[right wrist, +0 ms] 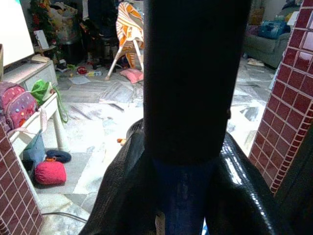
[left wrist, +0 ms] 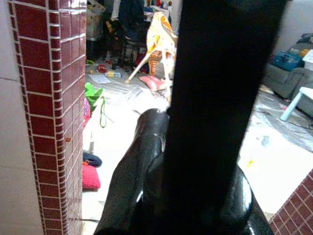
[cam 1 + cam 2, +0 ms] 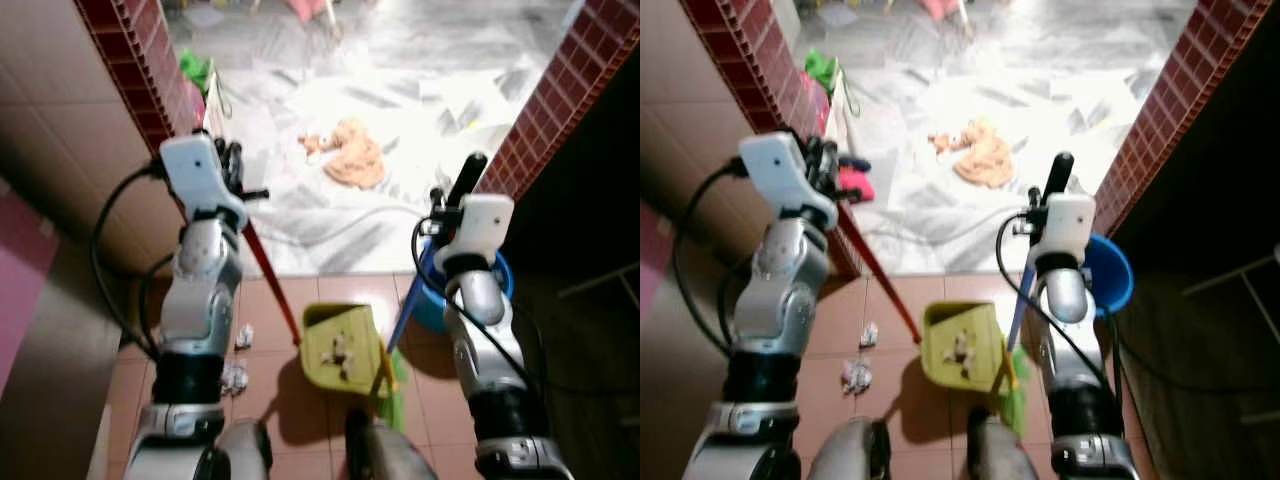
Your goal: Sweep floor
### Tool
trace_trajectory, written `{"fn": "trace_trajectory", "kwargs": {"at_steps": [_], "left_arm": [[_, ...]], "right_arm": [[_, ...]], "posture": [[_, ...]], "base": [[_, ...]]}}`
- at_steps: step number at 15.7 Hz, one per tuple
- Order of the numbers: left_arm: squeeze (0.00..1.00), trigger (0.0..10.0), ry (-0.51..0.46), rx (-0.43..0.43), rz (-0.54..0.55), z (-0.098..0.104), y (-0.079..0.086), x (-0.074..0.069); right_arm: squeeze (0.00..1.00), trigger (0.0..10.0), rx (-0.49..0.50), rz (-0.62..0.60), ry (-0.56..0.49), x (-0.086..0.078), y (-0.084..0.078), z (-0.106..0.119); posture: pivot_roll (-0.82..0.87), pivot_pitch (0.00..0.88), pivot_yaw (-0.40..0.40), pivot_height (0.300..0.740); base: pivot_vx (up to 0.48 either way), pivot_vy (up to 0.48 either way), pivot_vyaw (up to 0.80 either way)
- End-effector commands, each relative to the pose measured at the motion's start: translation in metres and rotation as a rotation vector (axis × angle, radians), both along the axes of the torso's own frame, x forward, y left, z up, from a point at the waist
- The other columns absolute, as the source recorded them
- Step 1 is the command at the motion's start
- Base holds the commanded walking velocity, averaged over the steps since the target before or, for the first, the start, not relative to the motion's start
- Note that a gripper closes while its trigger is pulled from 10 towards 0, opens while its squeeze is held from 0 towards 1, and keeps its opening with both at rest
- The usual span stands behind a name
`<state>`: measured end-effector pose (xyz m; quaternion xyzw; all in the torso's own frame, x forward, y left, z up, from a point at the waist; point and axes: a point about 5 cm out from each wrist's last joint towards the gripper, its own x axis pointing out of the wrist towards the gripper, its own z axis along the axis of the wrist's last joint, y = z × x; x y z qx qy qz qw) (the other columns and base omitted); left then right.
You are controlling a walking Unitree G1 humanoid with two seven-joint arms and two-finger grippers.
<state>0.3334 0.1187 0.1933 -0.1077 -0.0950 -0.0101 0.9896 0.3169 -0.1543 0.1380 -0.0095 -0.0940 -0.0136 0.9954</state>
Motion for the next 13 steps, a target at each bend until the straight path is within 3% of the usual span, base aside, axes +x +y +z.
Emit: {"fn": "trace_trajectory", "kwargs": {"at_steps": [1,9,13], "left_arm": [[0.00,10.0,-0.047,-0.018,-0.009,0.0121,-0.0006,-0.0019],[0.00,10.0,-0.033,-0.025,-0.010,0.0091,-0.0003,-0.0032],[0.00,10.0,-0.057,-0.030,-0.001,0.0127,0.0025,-0.0026]], "right_arm": [[0.00,10.0,0.026,0.021,0.000,0.0016,0.0059,0.0016],[0.00,10.0,0.015,0.018,0.003,0.0020,0.0020,0.0023],[0.00,10.0,0.003,0.031,0.003,0.0031,0.0049,0.0025]], "posture": [[-0.05,0.074,0.025,0.740],[-0.06,0.072,0.018,0.740],[-0.06,0.072,0.013,0.740]], "base": [[-0.368,0.000,-0.41],[-0.245,0.000,-0.41],[-0.133,0.000,-0.76]]}}
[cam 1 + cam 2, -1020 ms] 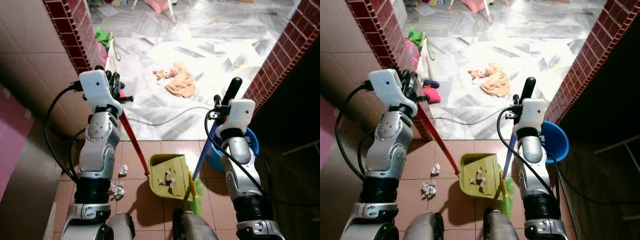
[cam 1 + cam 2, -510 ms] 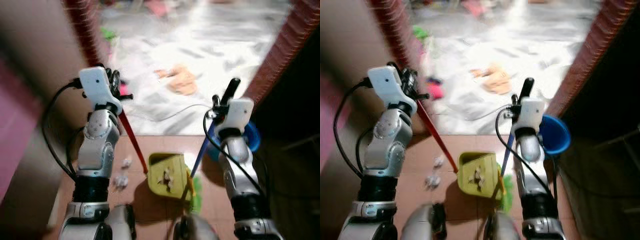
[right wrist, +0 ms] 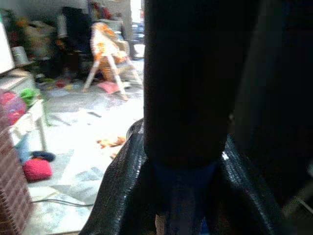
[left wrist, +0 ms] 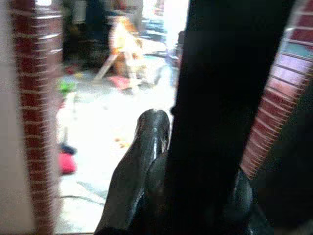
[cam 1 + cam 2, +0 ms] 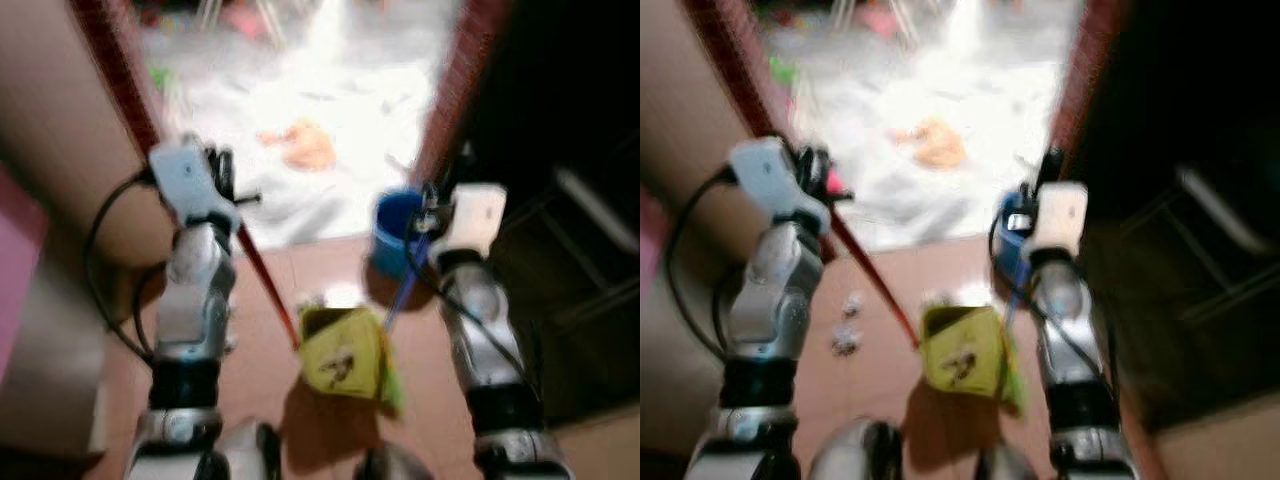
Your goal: Sweep floor
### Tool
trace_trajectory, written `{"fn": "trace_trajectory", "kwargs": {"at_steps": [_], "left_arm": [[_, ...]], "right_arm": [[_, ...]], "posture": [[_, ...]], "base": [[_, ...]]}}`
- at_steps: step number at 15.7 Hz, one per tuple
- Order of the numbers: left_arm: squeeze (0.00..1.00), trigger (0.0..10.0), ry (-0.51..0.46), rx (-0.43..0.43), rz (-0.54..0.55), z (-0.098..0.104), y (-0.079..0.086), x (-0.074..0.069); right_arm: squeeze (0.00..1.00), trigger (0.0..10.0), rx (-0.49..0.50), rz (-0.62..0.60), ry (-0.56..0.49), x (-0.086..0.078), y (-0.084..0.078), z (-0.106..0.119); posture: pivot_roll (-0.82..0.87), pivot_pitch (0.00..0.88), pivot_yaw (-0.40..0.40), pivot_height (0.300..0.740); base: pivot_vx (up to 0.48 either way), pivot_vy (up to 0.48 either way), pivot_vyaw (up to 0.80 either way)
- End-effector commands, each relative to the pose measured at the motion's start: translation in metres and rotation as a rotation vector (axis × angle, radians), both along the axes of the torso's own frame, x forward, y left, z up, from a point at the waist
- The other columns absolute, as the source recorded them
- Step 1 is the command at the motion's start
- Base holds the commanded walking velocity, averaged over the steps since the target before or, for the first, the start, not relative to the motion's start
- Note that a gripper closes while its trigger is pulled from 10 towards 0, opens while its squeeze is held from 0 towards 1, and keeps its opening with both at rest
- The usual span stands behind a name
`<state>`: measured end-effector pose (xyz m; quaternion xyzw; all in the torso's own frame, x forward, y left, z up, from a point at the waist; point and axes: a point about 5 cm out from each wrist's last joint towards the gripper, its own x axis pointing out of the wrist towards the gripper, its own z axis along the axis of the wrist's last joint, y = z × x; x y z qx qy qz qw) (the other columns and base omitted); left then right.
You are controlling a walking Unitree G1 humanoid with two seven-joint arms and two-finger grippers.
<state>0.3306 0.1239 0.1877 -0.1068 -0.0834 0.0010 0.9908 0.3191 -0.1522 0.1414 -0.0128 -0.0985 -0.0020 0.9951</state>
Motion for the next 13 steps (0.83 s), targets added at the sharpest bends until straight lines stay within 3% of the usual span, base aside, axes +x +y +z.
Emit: {"fn": "trace_trajectory", "kwargs": {"at_steps": [1,5,11,13], "left_arm": [[0.00,10.0,-0.095,-0.034,-0.014,0.021,-0.001,0.001],[0.00,10.0,-0.107,-0.029,0.000,0.023,0.002,0.004],[0.00,10.0,-0.161,-0.032,0.131,0.039,0.033,0.011],[0.00,10.0,-0.149,-0.072,0.174,0.039,0.041,0.014]], "right_arm": [[0.00,10.0,0.014,0.011,0.010,0.001,0.003,-0.001],[0.00,10.0,0.000,0.004,0.006,0.003,0.000,0.002],[0.00,10.0,-0.013,-0.001,0.011,0.004,-0.004,0.001],[0.00,10.0,-0.016,0.003,0.022,0.003,-0.003,-0.003]], "posture": [[-0.06,0.072,0.013,0.740],[-0.07,0.066,0.010,0.740],[-0.07,0.065,0.006,0.740],[-0.07,0.065,0.006,0.740]], "base": [[0.000,0.000,-0.73],[0.000,0.000,-0.51],[0.000,0.000,0.00],[0.000,0.000,0.00]]}}
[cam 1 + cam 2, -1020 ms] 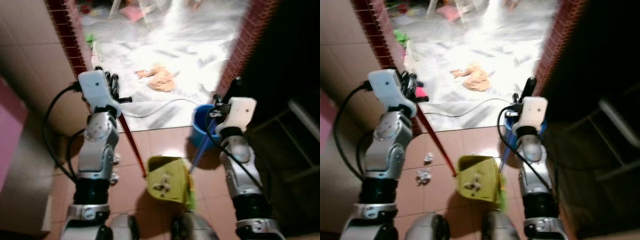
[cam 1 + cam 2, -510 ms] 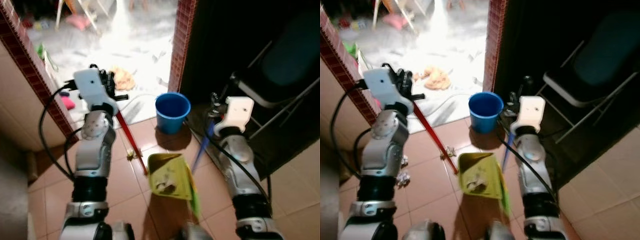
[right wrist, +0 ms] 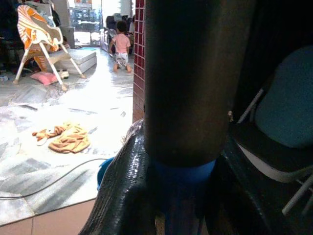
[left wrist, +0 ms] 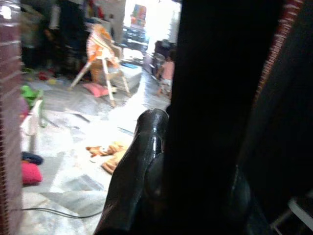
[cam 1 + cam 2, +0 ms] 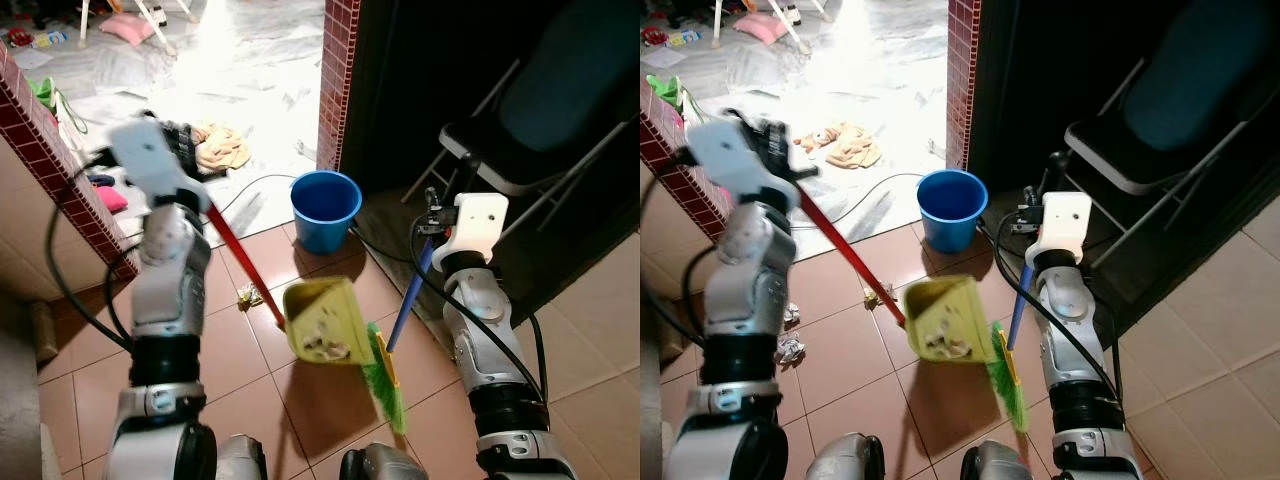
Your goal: Sweep floor
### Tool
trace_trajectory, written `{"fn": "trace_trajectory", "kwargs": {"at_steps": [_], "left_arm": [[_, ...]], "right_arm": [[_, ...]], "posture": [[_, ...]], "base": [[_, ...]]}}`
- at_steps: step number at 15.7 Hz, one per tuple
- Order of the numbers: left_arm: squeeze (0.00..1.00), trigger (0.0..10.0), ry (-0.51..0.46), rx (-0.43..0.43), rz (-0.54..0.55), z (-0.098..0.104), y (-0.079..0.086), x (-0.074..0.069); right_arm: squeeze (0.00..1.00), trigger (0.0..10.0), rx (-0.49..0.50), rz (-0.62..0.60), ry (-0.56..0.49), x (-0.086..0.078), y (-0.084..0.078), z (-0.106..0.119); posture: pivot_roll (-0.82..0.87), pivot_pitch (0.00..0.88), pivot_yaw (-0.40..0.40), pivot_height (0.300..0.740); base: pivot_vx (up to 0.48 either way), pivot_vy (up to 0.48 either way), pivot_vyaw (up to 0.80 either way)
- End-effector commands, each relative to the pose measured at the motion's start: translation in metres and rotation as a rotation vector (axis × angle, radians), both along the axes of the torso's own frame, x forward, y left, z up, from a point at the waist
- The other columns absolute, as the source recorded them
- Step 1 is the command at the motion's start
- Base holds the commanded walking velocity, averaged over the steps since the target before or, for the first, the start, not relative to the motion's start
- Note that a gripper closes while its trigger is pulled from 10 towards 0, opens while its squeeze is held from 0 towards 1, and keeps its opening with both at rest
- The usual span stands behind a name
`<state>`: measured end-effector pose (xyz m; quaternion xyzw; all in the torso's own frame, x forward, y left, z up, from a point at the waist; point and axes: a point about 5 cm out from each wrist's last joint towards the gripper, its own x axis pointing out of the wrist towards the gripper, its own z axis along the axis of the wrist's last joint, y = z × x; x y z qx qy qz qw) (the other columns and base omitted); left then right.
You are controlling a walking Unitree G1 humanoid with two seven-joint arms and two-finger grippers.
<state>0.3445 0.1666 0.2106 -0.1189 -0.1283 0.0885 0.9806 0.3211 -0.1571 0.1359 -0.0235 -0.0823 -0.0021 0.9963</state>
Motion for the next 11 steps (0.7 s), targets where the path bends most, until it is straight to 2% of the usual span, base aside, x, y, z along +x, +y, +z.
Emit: {"fn": "trace_trajectory", "kwargs": {"at_steps": [1,2,4,7,9,11], "left_arm": [[0.00,10.0,-0.080,-0.037,0.035,0.018,0.005,0.001],[0.00,10.0,-0.091,-0.034,0.044,0.020,0.007,0.001],[0.00,10.0,-0.136,-0.026,0.084,0.034,0.014,0.002],[0.00,10.0,-0.193,-0.038,0.153,0.053,0.029,0.006],[0.00,10.0,-0.224,-0.038,0.148,0.063,0.030,0.009],[0.00,10.0,-0.255,-0.046,0.146,0.072,0.029,0.010]], "right_arm": [[0.00,10.0,-0.035,0.016,-0.015,0.001,0.002,0.003],[0.00,10.0,-0.072,0.024,-0.028,0.001,0.002,0.004],[0.00,10.0,-0.077,0.022,-0.015,0.002,0.000,0.002],[0.00,10.0,-0.061,0.024,-0.002,0.001,0.000,-0.001],[0.00,10.0,-0.055,0.038,-0.005,0.000,0.004,-0.001],[0.00,10.0,-0.056,0.054,0.007,-0.003,0.009,-0.005]], "posture": [[-0.07,0.065,0.006,0.740],[-0.07,0.067,0.007,0.740],[-0.07,0.071,0.008,0.740],[-0.08,0.074,0.006,0.740],[-0.07,0.079,0.005,0.740],[-0.07,0.082,0.007,0.740]], "base": [[0.000,0.000,0.00],[0.000,0.000,0.00],[0.000,0.000,-0.45],[0.000,0.000,-0.80],[0.000,0.000,-0.64],[0.000,0.000,0.00]]}}
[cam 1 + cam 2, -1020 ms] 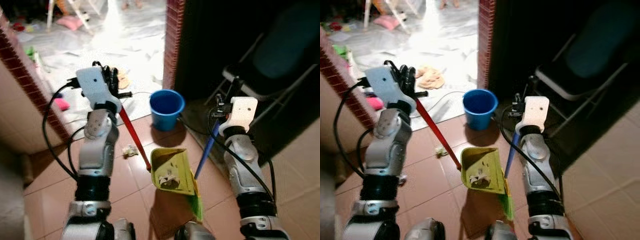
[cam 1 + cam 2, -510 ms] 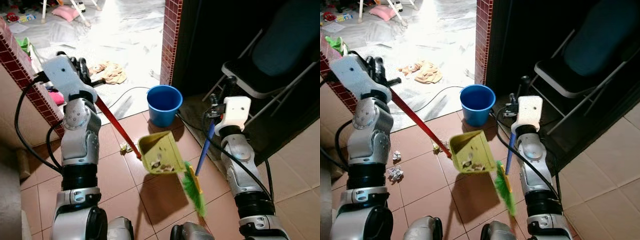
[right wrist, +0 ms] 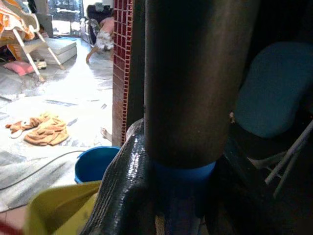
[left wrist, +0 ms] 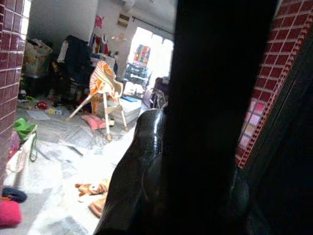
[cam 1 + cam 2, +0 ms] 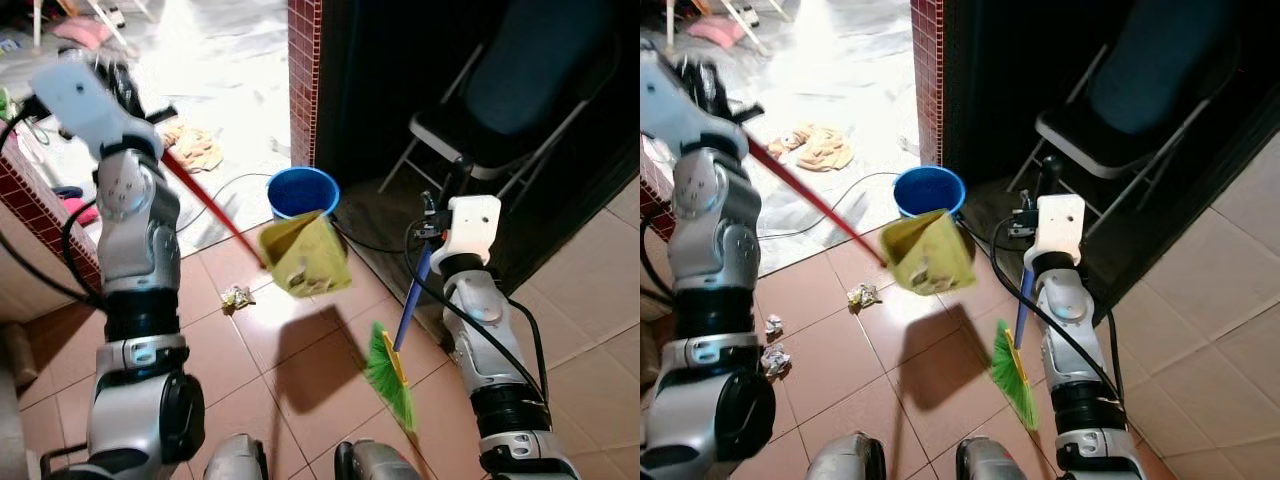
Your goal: Sweep floor
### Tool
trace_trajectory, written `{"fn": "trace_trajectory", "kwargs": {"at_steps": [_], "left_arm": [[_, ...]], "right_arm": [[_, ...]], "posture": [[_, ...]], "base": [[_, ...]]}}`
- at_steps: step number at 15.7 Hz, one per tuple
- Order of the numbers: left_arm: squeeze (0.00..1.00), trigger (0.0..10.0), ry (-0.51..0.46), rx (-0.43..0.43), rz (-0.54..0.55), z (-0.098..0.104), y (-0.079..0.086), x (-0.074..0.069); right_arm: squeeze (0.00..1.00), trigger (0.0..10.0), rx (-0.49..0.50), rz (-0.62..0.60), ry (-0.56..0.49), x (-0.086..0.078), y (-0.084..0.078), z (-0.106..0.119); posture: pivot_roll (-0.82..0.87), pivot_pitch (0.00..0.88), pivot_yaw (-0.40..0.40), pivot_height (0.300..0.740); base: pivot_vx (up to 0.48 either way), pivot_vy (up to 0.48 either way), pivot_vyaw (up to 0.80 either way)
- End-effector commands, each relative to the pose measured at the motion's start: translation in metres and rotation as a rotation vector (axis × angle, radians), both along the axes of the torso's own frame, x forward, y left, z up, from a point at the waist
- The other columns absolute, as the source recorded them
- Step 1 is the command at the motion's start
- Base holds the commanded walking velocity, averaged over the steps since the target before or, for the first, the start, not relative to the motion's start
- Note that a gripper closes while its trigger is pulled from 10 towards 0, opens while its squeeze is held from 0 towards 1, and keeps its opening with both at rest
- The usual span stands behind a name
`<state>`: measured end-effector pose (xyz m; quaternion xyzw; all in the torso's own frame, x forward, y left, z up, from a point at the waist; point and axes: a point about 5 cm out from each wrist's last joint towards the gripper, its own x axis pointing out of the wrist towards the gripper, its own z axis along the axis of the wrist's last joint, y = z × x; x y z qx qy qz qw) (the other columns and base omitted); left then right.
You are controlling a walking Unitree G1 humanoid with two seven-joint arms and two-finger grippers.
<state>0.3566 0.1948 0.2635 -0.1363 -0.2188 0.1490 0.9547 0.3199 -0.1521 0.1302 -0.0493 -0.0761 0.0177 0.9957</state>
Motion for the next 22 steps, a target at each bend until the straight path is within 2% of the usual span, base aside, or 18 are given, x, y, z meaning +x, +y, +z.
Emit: {"fn": "trace_trajectory", "kwargs": {"at_steps": [1,4,11,15,22], "left_arm": [[0.00,10.0,-0.118,-0.019,0.053,0.027,0.007,-0.004],[0.00,10.0,-0.163,-0.046,0.090,0.043,0.016,-0.005],[0.00,10.0,-0.157,-0.015,0.079,0.037,0.012,-0.003],[0.00,10.0,-0.209,0.112,0.100,0.046,0.005,-0.005],[0.00,10.0,-0.243,0.168,0.127,0.053,0.000,-0.006]], "right_arm": [[0.00,10.0,-0.002,0.022,0.002,-0.003,0.005,-0.002],[0.00,10.0,-0.006,0.028,0.009,-0.004,0.005,-0.003],[0.00,10.0,-0.006,0.034,0.009,-0.004,0.007,-0.004],[0.00,10.0,-0.011,0.041,0.006,-0.003,0.008,-0.004],[0.00,10.0,-0.009,0.049,-0.001,-0.004,0.011,-0.004]], "posture": [[-0.07,0.084,0.007,0.740],[-0.07,0.085,0.007,0.740],[-0.07,0.085,0.012,0.740],[-0.07,0.075,0.016,0.740],[-0.07,0.069,0.019,0.740]], "base": [[0.270,0.000,0.00],[0.266,0.000,0.00],[0.432,0.000,-0.55],[0.475,0.000,0.00],[0.461,0.000,0.00]]}}
